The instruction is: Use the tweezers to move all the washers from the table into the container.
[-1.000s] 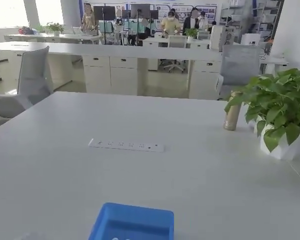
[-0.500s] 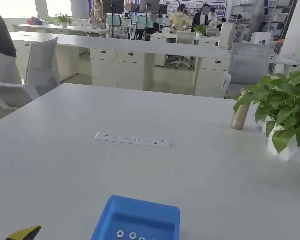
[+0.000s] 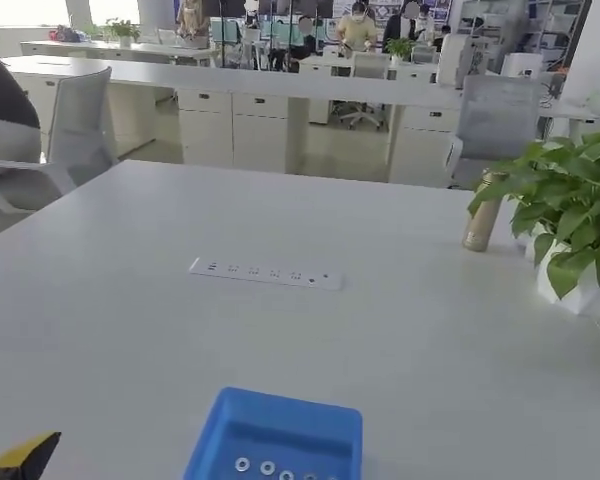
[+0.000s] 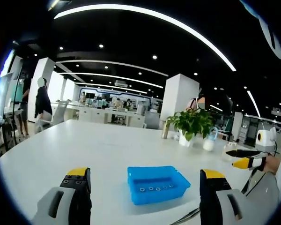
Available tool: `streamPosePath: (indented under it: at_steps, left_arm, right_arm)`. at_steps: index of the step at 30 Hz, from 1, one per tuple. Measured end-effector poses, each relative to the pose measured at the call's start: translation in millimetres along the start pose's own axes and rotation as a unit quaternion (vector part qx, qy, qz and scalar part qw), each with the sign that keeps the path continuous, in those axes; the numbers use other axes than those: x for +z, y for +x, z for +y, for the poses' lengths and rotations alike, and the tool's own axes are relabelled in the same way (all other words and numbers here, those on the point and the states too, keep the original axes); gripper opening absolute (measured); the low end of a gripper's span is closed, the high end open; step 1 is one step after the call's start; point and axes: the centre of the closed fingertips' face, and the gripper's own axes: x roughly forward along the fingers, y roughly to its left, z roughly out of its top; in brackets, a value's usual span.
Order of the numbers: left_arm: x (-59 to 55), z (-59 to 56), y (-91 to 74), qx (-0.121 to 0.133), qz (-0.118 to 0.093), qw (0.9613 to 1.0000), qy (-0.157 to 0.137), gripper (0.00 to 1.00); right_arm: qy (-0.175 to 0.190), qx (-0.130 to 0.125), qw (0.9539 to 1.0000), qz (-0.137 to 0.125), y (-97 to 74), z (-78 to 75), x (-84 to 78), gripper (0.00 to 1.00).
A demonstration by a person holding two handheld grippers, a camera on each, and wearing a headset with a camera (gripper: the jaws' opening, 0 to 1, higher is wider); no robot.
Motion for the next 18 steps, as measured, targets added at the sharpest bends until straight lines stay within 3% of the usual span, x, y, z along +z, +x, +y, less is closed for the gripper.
streamPosePath:
  at_steps: [9, 18]
  left_arm:
    - [3.8, 5.2, -1.9, 0.016, -0.005, 0.9999, 0.003, 0.99]
    - [-1.3, 14.6, -2.5, 0.019, -0.004, 0.9998, 0.001, 0.99]
  right_arm:
    - [-0.019, 0.009, 0.9997, 0.011, 2.4, 5.3, -2.8, 0.86]
    - [-0.021, 0.01, 0.9996, 0.016, 2.9, 5.3, -5.6, 0.86]
